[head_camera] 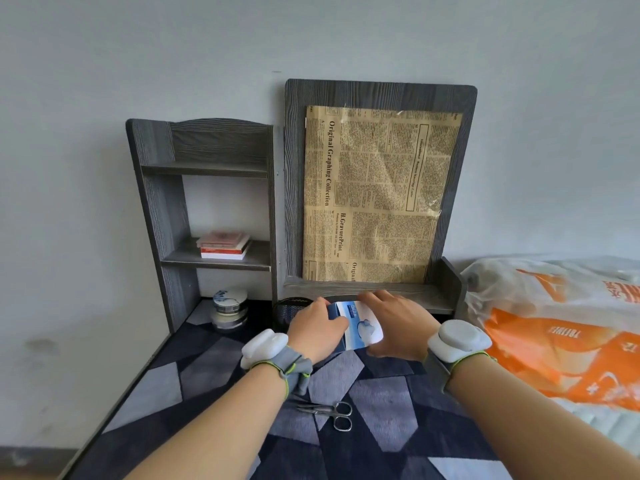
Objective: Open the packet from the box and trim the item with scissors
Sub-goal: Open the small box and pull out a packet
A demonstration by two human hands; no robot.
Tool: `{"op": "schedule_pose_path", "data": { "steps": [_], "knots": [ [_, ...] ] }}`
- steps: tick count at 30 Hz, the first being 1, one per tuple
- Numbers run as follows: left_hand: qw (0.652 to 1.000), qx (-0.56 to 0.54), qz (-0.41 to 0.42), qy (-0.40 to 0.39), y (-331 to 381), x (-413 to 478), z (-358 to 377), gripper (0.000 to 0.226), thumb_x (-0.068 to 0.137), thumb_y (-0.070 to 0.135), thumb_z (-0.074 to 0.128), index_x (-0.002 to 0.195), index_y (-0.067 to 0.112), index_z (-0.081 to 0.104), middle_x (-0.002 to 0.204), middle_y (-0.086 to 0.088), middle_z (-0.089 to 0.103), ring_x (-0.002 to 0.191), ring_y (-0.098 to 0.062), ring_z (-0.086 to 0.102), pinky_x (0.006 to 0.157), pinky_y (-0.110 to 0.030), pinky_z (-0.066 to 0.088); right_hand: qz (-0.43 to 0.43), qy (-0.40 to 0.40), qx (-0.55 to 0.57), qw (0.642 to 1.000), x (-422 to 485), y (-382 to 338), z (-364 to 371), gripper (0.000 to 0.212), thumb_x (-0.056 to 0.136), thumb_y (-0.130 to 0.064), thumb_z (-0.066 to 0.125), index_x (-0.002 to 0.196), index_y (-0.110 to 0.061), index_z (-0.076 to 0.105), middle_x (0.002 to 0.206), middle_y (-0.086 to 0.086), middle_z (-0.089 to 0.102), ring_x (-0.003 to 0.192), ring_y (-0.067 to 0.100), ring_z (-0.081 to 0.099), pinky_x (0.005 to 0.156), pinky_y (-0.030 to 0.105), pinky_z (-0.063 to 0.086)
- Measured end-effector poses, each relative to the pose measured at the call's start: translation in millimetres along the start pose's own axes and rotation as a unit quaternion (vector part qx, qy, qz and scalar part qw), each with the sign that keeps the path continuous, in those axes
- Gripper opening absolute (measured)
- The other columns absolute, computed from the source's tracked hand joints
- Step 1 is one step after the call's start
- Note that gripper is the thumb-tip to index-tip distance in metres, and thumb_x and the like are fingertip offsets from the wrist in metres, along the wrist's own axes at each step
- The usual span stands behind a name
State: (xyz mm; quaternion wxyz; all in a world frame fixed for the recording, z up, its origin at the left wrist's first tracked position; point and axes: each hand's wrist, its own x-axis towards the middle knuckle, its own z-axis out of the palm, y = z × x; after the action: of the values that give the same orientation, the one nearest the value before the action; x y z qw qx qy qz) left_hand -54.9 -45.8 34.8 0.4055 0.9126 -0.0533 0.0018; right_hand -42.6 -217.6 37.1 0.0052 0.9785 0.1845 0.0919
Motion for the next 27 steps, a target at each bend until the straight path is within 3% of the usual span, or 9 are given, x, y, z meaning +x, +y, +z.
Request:
{"op": "schedule_pose_path", "data": {
  "steps": [5,11,14,16,18,19,23,25,27],
  "knots": [
    [0.997,0.08,0.0,0.003,-2.8,0.8,4.3,0.036,0.092,0.021,0.039,0.124,0.007,0.046,0.123,-0.015,0.058,0.112,-0.034,0.054,0.089,-0.034,0.042,0.002,0.007,0.004,1.0,-5.6,-3.4,3.7,0.086,0.061,-0.054,0.071,0.135,-0.03,0.033,0.126,-0.002,0.054,0.111,0.026,0.051,0.09,0.036,0.049],
    [0.996,0.081,0.005,-0.026,-9.1,-3.3,-1.8,0.039,0.091,0.014,0.038,0.129,0.012,0.046,0.129,-0.014,0.056,0.117,-0.035,0.052,0.094,-0.036,0.044,0.004,-0.007,-0.019,1.0,-4.9,-8.5,1.5,0.086,0.06,-0.06,0.071,0.133,-0.031,0.038,0.122,-0.006,0.058,0.107,0.021,0.052,0.086,0.029,0.043],
    [0.998,0.057,0.018,-0.033,-11.3,-6.1,-1.4,0.034,0.089,0.013,0.038,0.121,0.018,0.044,0.115,-0.013,0.06,0.099,-0.033,0.06,0.088,-0.039,0.05,0.004,-0.026,-0.006,1.0,-6.0,-10.6,5.4,0.08,0.061,-0.054,0.073,0.129,-0.028,0.039,0.117,-0.003,0.062,0.097,0.021,0.058,0.078,0.025,0.041],
    [0.999,0.017,0.029,-0.03,-12.2,-6.1,-3.5,0.027,0.088,0.011,0.037,0.113,0.019,0.043,0.096,-0.01,0.057,0.074,-0.027,0.058,0.069,-0.033,0.052,0.016,-0.046,0.045,0.998,-9.0,-9.9,7.9,0.076,0.061,-0.047,0.075,0.124,-0.026,0.039,0.109,-0.003,0.063,0.091,0.021,0.059,0.072,0.026,0.044],
    [0.998,-0.016,0.045,-0.035,-9.6,-7.0,-9.5,0.019,0.089,0.011,0.036,0.104,0.02,0.045,0.074,-0.004,0.05,0.057,-0.018,0.047,0.051,-0.024,0.041,0.038,-0.056,0.11,0.992,-12.6,-8.1,12.5,0.072,0.061,-0.041,0.076,0.121,-0.024,0.038,0.097,-0.006,0.061,0.084,0.019,0.059,0.069,0.027,0.049],
    [0.997,-0.021,0.054,-0.043,-7.3,-7.3,-11.8,0.017,0.089,0.012,0.036,0.099,0.02,0.047,0.068,-0.001,0.046,0.055,-0.016,0.044,0.05,-0.023,0.038,0.046,-0.057,0.134,0.988,-14.1,-6.6,16.2,0.072,0.061,-0.039,0.076,0.12,-0.024,0.038,0.094,-0.007,0.06,0.082,0.019,0.06,0.069,0.027,0.051],
    [0.995,-0.052,0.053,-0.064,-4.6,-5.5,-13.1,0.008,0.073,0.028,0.045,0.066,0.029,0.048,0.069,0.0,0.049,0.07,-0.023,0.051,0.078,-0.045,0.054,0.073,-0.062,0.178,0.979,-16.1,-5.2,29.2,0.077,0.055,-0.036,0.076,0.119,-0.026,0.033,0.102,0.0,0.065,0.086,0.023,0.064,0.075,0.039,0.057],
    [0.995,-0.055,0.057,-0.057,-6.7,-5.3,-11.7,0.008,0.065,0.031,0.053,0.061,0.028,0.048,0.067,0.001,0.052,0.068,-0.023,0.053,0.079,-0.049,0.054,0.084,-0.065,0.194,0.975,-16.5,-3.7,32.8,0.08,0.054,-0.033,0.076,0.12,-0.029,0.03,0.104,0.001,0.064,0.088,0.023,0.064,0.077,0.04,0.058],
    [0.992,-0.085,0.067,-0.06,-8.7,-6.1,-12.1,0.015,0.068,0.02,0.062,0.062,0.029,0.051,0.064,0.001,0.055,0.066,-0.023,0.054,0.075,-0.047,0.054,0.099,-0.063,0.214,0.97,-17.3,-0.4,35.3,0.082,0.055,-0.032,0.077,0.122,-0.028,0.03,0.106,0.001,0.063,0.091,0.022,0.063,0.08,0.04,0.058]
  ]
}}
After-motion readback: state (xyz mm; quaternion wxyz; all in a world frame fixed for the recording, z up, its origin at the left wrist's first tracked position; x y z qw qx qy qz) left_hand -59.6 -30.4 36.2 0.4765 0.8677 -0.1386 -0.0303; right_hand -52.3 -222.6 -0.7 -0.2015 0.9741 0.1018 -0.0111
